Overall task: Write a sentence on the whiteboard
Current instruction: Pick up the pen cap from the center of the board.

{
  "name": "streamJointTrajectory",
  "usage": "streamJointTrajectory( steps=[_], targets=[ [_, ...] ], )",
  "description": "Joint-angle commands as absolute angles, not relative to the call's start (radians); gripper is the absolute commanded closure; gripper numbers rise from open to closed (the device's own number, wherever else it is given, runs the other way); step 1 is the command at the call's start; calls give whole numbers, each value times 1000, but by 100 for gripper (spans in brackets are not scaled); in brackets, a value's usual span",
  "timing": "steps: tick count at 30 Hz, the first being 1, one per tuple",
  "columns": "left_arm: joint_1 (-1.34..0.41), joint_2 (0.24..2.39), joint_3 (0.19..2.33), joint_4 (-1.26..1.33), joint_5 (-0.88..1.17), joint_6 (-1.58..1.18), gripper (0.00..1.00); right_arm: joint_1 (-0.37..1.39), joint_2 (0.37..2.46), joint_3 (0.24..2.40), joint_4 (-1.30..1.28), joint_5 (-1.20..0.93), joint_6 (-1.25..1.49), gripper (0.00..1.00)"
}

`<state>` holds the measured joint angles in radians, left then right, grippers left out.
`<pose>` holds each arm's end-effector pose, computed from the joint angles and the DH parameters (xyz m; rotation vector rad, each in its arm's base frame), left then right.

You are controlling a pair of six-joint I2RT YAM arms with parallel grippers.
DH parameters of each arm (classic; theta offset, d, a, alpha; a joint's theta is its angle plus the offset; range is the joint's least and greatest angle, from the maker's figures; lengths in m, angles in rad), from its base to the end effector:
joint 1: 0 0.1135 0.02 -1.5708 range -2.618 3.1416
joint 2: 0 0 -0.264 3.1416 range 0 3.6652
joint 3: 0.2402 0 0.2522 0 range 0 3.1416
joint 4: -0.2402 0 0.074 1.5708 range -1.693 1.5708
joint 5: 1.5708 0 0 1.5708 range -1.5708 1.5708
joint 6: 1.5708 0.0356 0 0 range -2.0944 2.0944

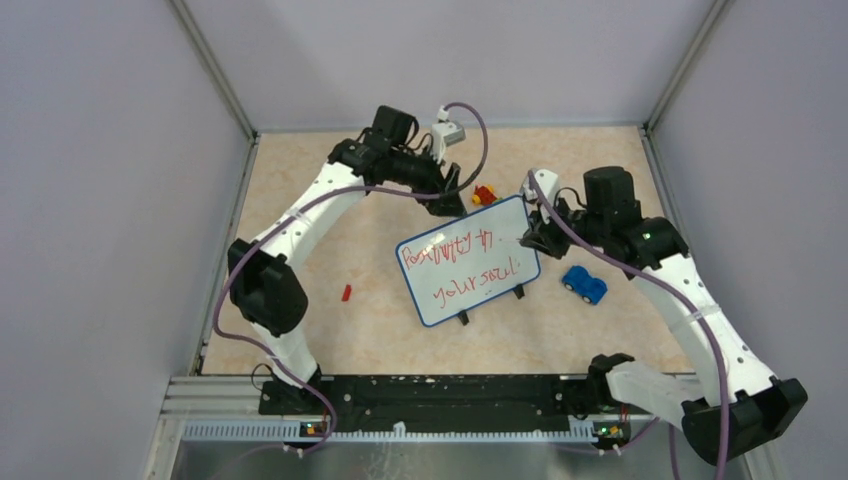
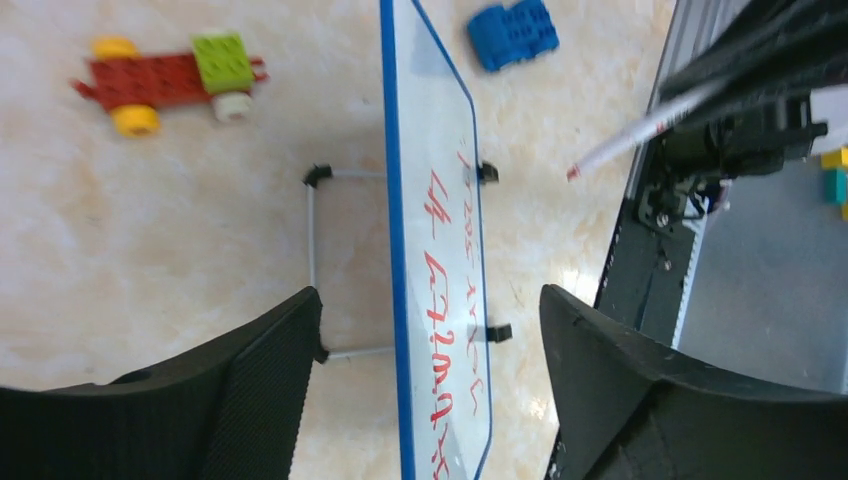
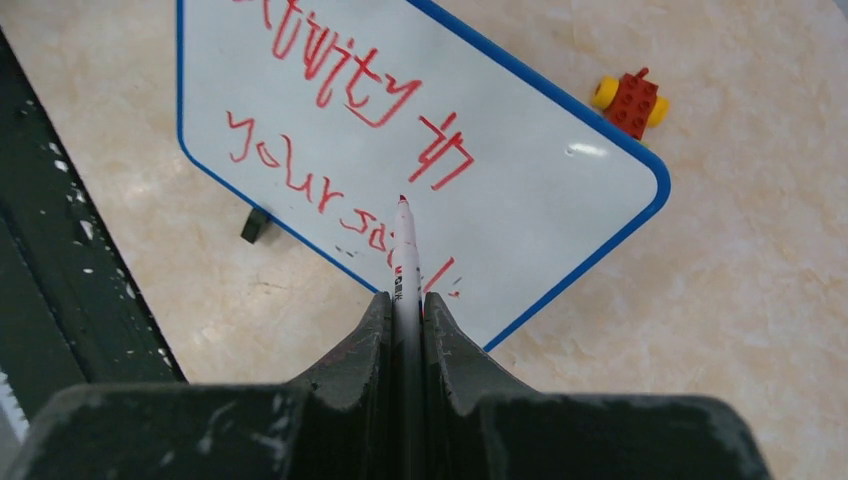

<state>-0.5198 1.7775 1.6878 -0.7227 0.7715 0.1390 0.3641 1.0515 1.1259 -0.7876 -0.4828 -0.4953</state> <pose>0.3279 -0.2162 0.3374 1.1051 2.0727 -1.0995 0.1891 0.0897 0.3517 -1.1501 1.9110 0.4781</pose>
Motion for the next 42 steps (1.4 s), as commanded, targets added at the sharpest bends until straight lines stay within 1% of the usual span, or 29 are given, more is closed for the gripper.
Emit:
streamJointTrajectory(
  steps=[1, 4, 7, 10, 14, 16, 19, 21, 23, 25, 29, 34, 38, 42],
  targets=[
    [-464, 1697, 1844, -771, 712, 126, 13, 355, 1037, 1192, -787, -607, -414, 100],
    [-400, 1604, 1817, -764, 642, 132, 2, 355, 1033, 1187, -734, -635, -361, 100],
    [-294, 1497, 1727, -778, 637, 151, 1, 355, 1038, 1173, -692, -662, -311, 100],
    [-153, 1422, 1626, -873, 640, 223, 1, 355, 1030, 1126, -636, -682, -266, 100],
    [25, 1334, 1411, -966, 663, 376, 1, 356, 1025, 1088, -580, -690, -241, 100],
    [76, 1290, 1289, -992, 630, 436, 1, 353, 1022, 1077, -564, -689, -235, 100],
    [92, 1238, 1132, -1007, 545, 497, 7, 349, 1030, 1070, -552, -696, -232, 100],
    [95, 1211, 1059, -1001, 519, 536, 14, 345, 1042, 1073, -550, -706, -229, 100],
    [94, 1205, 1029, -987, 466, 550, 19, 341, 1049, 1080, -551, -714, -229, 100],
    [91, 1211, 990, -977, 467, 588, 23, 334, 1054, 1088, -548, -718, -227, 100],
    [43, 1253, 888, -924, 419, 612, 26, 318, 1053, 1099, -554, -722, -231, 100],
    [15, 1272, 809, -815, 431, 611, 30, 305, 1051, 1090, -550, -718, -233, 100],
    [5, 1318, 783, -751, 443, 596, 33, 304, 1053, 1094, -556, -712, -236, 100],
    [-66, 1357, 788, -699, 418, 590, 34, 303, 1064, 1094, -558, -710, -238, 100]
  ],
)
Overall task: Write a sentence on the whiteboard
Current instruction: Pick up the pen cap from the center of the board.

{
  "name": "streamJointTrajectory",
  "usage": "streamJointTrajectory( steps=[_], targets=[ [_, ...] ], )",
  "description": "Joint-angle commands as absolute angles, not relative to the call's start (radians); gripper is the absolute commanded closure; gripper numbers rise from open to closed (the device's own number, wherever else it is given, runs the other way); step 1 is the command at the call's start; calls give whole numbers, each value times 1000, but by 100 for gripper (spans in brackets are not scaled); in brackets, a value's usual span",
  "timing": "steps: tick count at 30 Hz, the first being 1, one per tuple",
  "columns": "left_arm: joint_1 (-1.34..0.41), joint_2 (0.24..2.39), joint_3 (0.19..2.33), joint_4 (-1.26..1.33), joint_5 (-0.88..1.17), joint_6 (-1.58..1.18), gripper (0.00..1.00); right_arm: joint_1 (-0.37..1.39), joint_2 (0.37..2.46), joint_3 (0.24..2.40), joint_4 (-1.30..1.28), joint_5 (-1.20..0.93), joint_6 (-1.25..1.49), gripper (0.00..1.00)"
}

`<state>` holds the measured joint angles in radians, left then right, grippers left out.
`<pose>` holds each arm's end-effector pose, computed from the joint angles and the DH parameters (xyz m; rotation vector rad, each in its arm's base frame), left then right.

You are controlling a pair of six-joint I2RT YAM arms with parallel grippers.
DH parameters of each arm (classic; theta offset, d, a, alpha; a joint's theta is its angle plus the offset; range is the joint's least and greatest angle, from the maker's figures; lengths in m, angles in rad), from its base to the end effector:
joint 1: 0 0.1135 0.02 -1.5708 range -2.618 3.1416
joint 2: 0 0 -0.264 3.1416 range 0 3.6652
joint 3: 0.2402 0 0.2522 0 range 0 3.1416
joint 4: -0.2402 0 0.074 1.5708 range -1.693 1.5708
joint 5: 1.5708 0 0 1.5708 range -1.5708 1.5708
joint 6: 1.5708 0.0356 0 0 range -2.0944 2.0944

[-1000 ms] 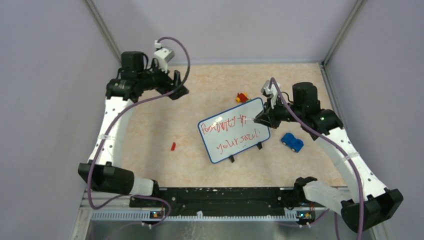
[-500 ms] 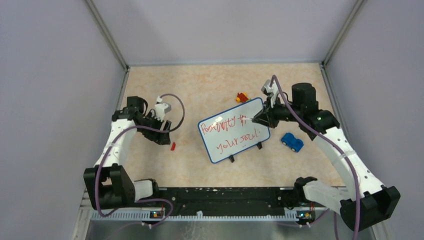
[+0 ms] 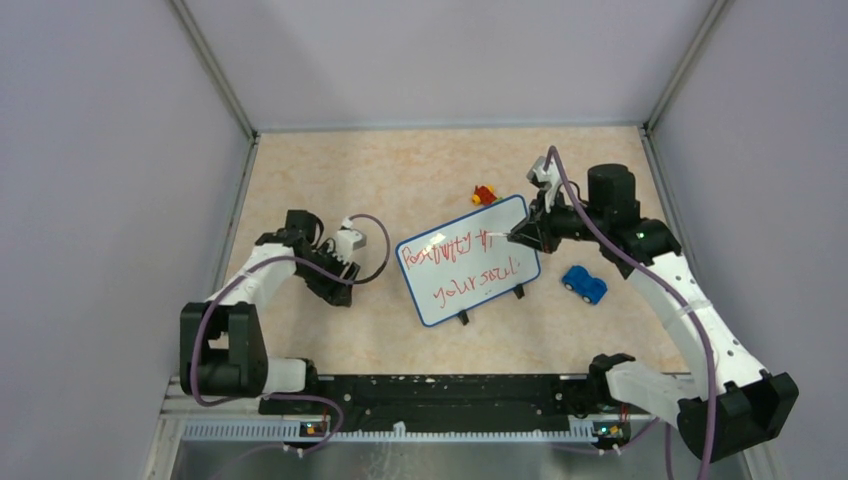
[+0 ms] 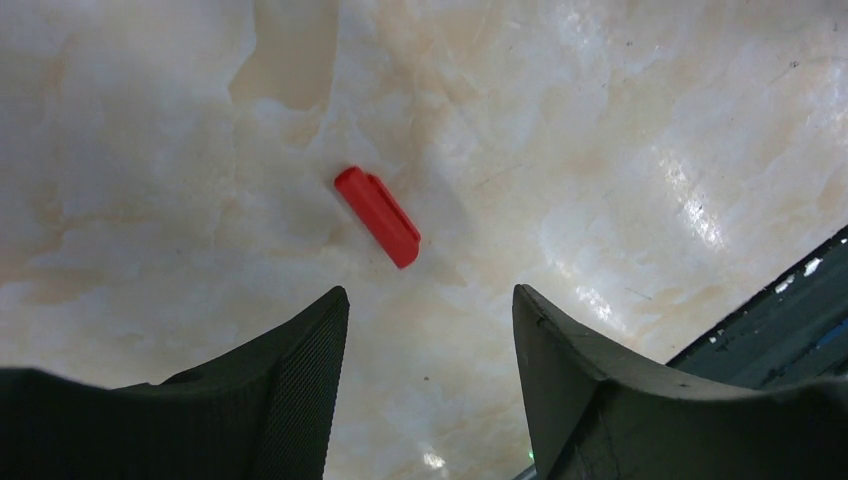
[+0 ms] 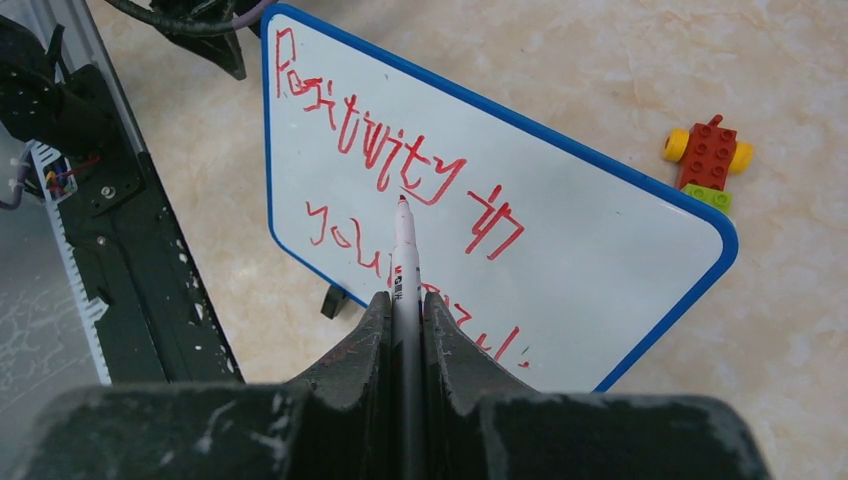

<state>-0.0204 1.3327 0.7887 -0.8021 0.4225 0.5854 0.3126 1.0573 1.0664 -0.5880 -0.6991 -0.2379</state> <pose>0.2218 -0.0191 0.1908 0.8905 2.6246 -0.4835 0.2018 0.0893 0.3503 -0.9493 1.8689 0.7907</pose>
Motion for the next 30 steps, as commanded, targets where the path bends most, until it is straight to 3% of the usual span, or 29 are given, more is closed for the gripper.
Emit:
streamJointTrajectory(
  steps=[1, 10, 18, 24, 30],
  targets=[
    [-76, 1366, 787, -686, 407, 585, 34, 303, 1065, 1096, -558, -708, -239, 100],
    [-145, 1414, 705, -564, 273, 562, 42, 303, 1077, 1110, -576, -688, -252, 100],
    [-136, 1484, 666, -431, 120, 558, 59, 303, 1095, 1123, -582, -680, -257, 100],
    [-72, 1513, 728, -506, 262, 654, 73, 303, 1092, 1128, -595, -670, -265, 100],
    [-50, 1504, 737, -588, 326, 706, 68, 304, 1092, 1135, -606, -668, -274, 100]
  ],
)
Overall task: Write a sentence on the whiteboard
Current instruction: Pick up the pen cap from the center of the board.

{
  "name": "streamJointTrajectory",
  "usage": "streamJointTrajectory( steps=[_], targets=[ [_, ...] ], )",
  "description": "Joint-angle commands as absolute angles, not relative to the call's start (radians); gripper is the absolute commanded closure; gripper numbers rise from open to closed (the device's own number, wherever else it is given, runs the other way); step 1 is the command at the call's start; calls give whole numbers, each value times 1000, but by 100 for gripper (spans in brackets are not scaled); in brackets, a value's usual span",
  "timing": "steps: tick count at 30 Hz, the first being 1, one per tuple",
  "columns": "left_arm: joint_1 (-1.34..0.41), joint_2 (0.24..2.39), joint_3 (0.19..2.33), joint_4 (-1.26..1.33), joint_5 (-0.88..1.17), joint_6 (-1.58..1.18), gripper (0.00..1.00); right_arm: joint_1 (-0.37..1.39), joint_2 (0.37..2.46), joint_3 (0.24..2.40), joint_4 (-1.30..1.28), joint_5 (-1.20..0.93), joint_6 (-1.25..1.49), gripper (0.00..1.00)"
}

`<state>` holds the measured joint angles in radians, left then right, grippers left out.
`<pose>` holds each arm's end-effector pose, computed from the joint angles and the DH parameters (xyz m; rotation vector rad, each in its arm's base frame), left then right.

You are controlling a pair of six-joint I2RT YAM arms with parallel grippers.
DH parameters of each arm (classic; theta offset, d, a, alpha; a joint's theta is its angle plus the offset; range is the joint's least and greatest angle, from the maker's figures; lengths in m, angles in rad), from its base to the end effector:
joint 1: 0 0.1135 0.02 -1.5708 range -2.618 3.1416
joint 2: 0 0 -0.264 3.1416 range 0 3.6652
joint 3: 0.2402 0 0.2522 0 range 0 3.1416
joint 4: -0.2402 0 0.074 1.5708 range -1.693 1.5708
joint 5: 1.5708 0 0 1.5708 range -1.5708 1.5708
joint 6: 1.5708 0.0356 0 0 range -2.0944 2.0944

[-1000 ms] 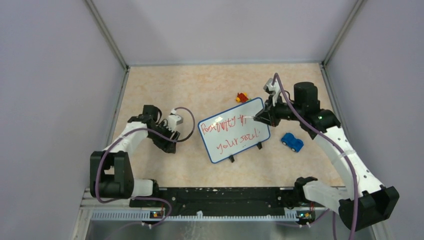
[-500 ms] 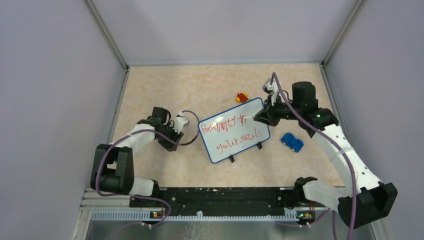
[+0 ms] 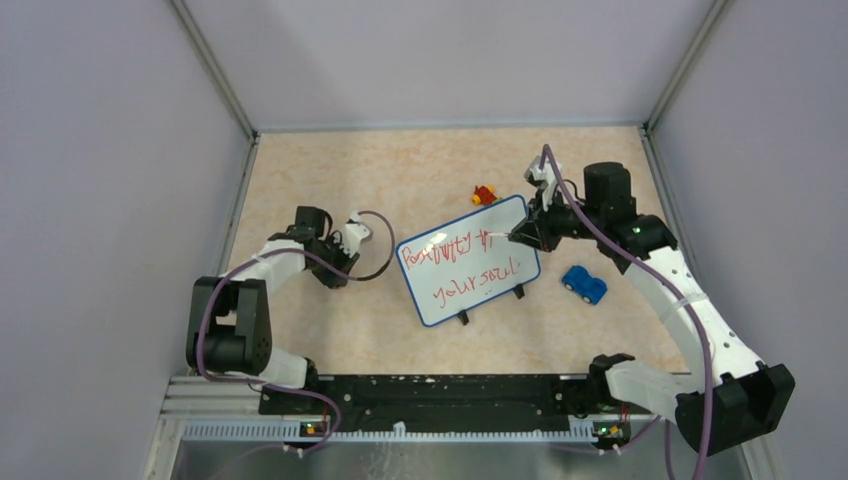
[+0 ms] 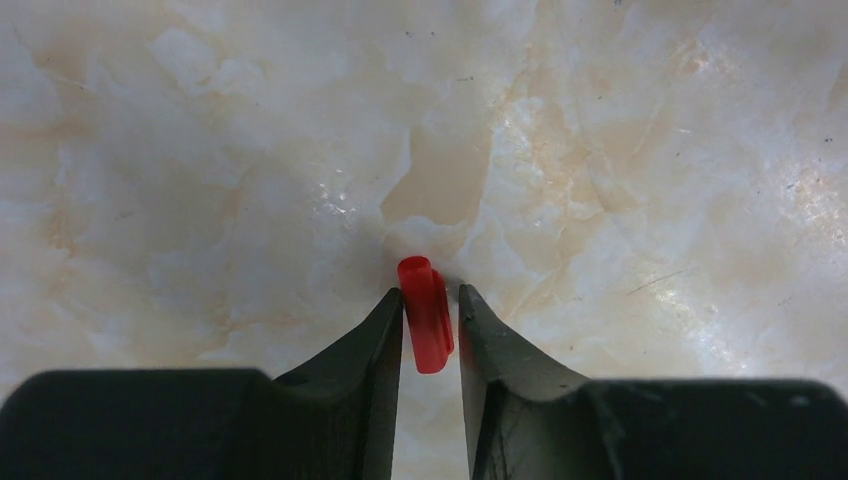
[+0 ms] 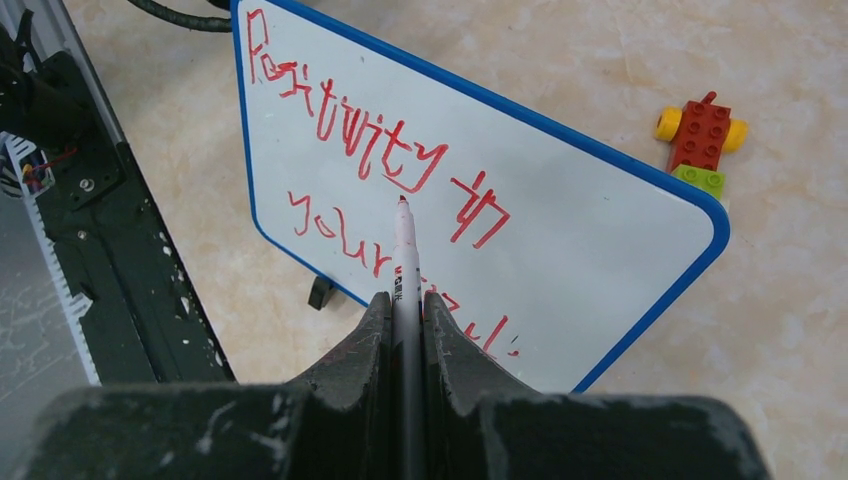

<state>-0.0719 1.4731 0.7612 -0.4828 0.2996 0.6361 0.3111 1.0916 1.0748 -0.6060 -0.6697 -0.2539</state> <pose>0.2572 -0.0291 0.1612 1.0046 2.4954 -0.2474 0.2093 0.0905 0.3442 -0.9471 1.9157 0.7626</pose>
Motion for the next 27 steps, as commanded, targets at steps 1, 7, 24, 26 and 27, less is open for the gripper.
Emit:
streamJointTrajectory(
  steps=[1, 7, 24, 26, 27],
  targets=[
    [-46, 1498, 730, -593, 322, 710, 66, 304, 1091, 1133, -608, -668, -277, 100],
    [-7, 1478, 699, -600, 296, 733, 56, 302, 1088, 1128, -607, -667, -279, 100],
    [53, 1423, 819, -674, 370, 727, 100, 303, 1110, 1132, -571, -697, -233, 100],
    [55, 1396, 891, -719, 393, 731, 100, 302, 1106, 1116, -547, -727, -210, 100],
    [55, 1381, 920, -742, 417, 729, 100, 302, 1100, 1104, -526, -744, -190, 100]
  ],
)
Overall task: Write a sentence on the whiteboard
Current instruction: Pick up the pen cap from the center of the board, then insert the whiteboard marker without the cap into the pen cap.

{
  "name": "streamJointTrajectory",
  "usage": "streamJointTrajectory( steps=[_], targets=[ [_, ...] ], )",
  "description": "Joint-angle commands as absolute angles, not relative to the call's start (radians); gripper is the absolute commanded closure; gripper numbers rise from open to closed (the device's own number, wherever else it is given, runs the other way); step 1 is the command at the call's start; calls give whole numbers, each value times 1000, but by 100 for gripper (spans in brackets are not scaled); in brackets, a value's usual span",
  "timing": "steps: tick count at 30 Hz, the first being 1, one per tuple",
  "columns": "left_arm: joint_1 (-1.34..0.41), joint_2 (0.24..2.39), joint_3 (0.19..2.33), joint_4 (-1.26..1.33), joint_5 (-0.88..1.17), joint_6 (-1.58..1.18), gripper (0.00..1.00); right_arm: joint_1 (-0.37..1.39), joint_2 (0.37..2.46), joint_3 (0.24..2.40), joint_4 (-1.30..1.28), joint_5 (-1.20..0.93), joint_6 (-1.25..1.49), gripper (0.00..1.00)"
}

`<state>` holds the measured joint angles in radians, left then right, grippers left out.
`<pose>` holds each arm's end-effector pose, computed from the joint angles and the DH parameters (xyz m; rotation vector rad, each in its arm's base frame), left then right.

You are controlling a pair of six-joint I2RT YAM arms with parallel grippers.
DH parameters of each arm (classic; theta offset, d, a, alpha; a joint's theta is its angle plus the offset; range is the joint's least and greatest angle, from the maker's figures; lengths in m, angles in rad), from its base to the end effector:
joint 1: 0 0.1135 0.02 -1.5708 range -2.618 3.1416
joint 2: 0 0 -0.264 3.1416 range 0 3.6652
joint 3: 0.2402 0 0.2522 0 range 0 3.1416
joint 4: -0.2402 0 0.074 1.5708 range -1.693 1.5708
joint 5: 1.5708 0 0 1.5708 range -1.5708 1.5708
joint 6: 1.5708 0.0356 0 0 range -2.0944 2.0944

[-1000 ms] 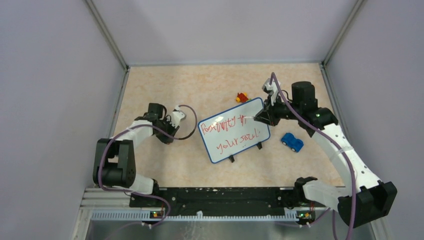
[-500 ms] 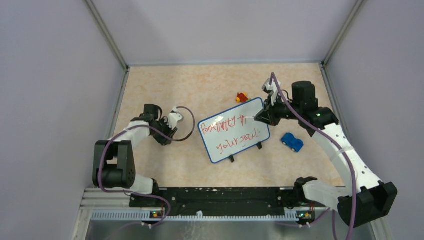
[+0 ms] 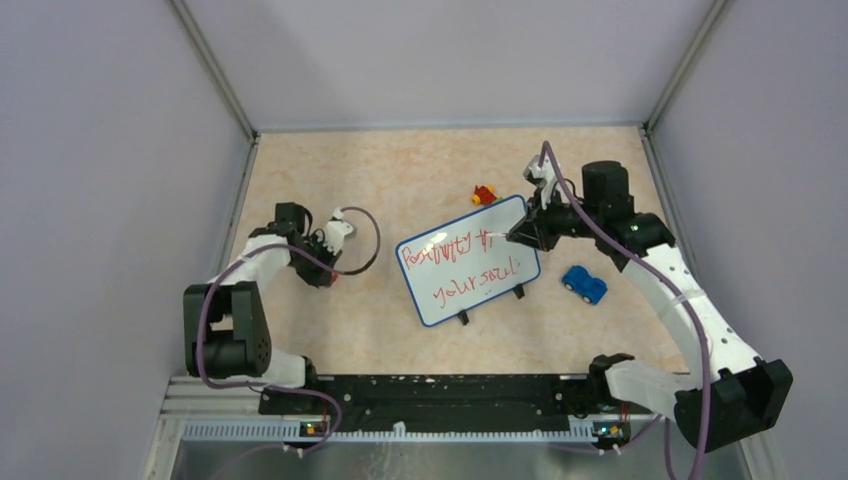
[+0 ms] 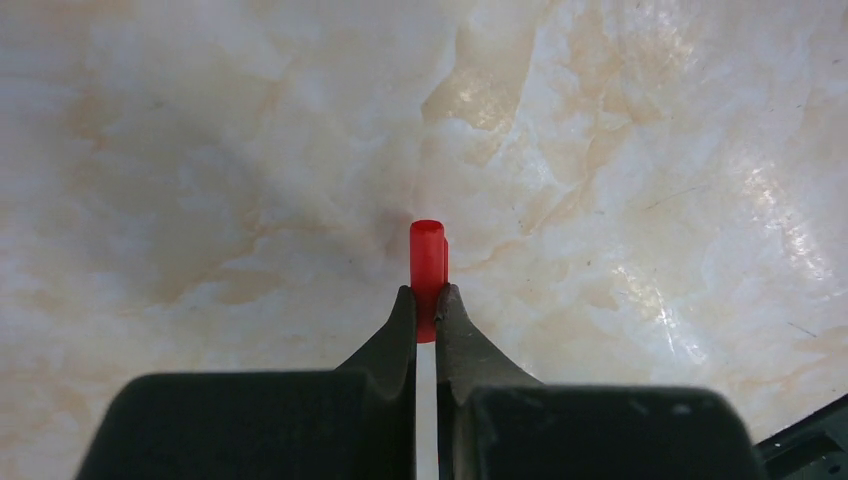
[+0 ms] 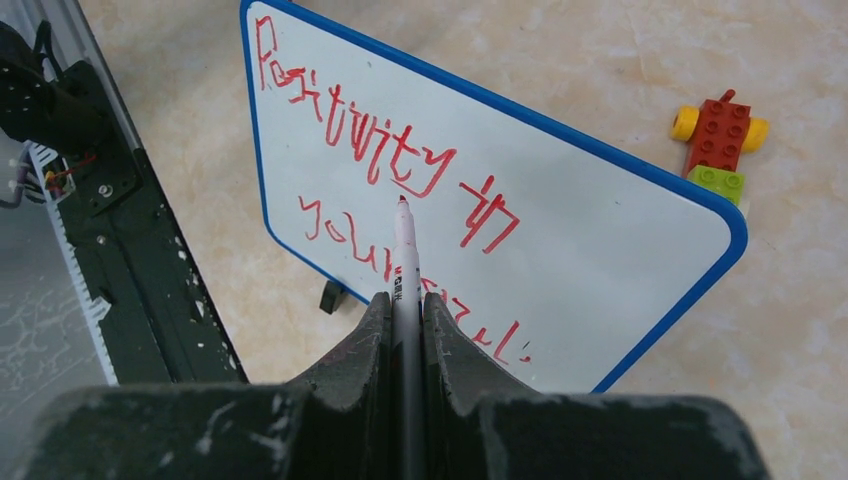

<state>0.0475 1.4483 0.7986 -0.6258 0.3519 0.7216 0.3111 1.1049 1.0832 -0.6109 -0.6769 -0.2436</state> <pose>0.2507 -0.0004 0.1723 0.9686 2.5463 -0.2969 0.2118 0.0915 0.3439 -0.9409 1.9287 0.7793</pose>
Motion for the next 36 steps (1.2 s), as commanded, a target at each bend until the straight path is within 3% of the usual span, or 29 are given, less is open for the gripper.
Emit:
streamJointTrajectory(
  steps=[1, 10, 15, 25, 36],
  targets=[
    [54, 1367, 957, -766, 433, 729, 100, 303, 1096, 1095, -508, -755, -171, 100],
    [31, 1367, 1468, -1020, 634, 722, 100, 302, 1135, 1138, -485, -860, -73, 100],
    [-203, 1361, 1621, -1061, 618, 671, 100, 300, 1135, 1124, -426, -940, -8, 100],
    [-601, 1380, 1642, -1103, 611, 629, 100, 274, 1103, 1041, -329, -1090, 127, 100],
    [-745, 1395, 1564, -1052, 504, 567, 100, 299, 1106, 1020, -301, -1126, 184, 100]
  ],
)
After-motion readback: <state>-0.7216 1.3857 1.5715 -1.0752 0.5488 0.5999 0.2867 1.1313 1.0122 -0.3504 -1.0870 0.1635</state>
